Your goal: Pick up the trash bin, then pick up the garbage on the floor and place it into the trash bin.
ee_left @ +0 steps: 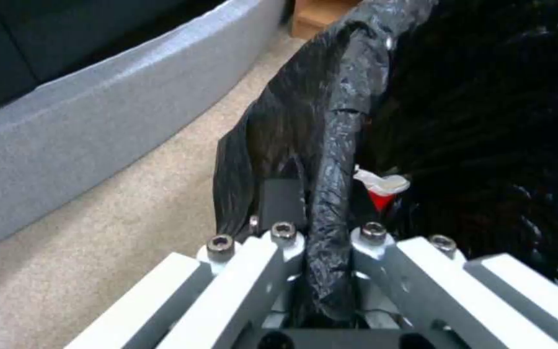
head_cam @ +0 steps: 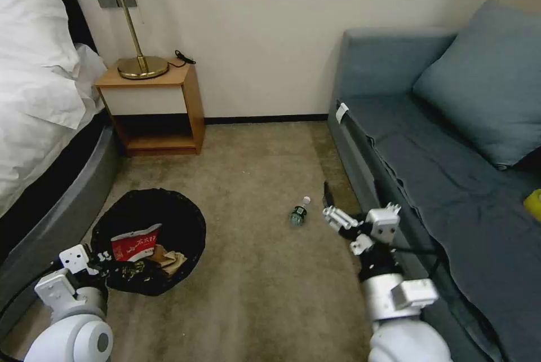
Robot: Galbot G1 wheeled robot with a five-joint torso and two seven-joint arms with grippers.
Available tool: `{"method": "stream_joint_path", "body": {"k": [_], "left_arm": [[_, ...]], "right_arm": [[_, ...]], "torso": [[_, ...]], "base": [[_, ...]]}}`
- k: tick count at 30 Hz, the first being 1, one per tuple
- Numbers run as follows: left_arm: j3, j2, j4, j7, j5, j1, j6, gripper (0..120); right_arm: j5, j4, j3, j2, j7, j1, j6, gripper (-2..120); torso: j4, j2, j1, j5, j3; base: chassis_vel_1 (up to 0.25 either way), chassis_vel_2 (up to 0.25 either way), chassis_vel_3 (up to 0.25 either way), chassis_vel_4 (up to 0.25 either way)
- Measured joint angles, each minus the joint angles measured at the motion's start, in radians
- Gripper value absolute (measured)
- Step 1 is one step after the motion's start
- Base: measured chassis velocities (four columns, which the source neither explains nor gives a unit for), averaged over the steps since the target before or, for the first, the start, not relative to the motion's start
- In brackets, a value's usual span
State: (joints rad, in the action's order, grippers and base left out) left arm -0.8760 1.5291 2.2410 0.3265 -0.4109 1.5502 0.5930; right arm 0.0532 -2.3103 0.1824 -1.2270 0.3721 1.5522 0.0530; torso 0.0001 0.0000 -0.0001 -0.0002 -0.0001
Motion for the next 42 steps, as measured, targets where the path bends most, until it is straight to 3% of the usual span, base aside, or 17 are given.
{"method": "stream_joint_path", "body": {"k": [9, 25, 42], "left_arm": [[0.001, 0.003, -0.01, -0.001, -0.001, -0.009, -0.001, 2], [0.0, 0.002, -0.033, -0.001, -0.001, -0.022, -0.003, 2], [-0.002, -0.002, -0.065, -0.001, -0.011, -0.044, -0.006, 2]], "right_arm": [[0.031, 0.021, 0.006, 0.027, 0.0, -0.044, -0.016, 100], [0.066, 0.073, -0.013, 0.054, 0.017, -0.112, -0.047, 100], [0.102, 0.14, -0.064, 0.069, 0.038, -0.177, -0.103, 100]], "torso": [[0.0, 0.0, 0.0, 0.0002, 0.0], [-0.0001, 0.0, 0.0, 0.0002, 0.0], [-0.0001, 0.0, 0.0, 0.0003, 0.0]], "base": [[-0.03, 0.021, 0.027, -0.015], [-0.169, 0.167, 0.164, -0.167], [-0.033, 0.027, 0.042, -0.031]]}}
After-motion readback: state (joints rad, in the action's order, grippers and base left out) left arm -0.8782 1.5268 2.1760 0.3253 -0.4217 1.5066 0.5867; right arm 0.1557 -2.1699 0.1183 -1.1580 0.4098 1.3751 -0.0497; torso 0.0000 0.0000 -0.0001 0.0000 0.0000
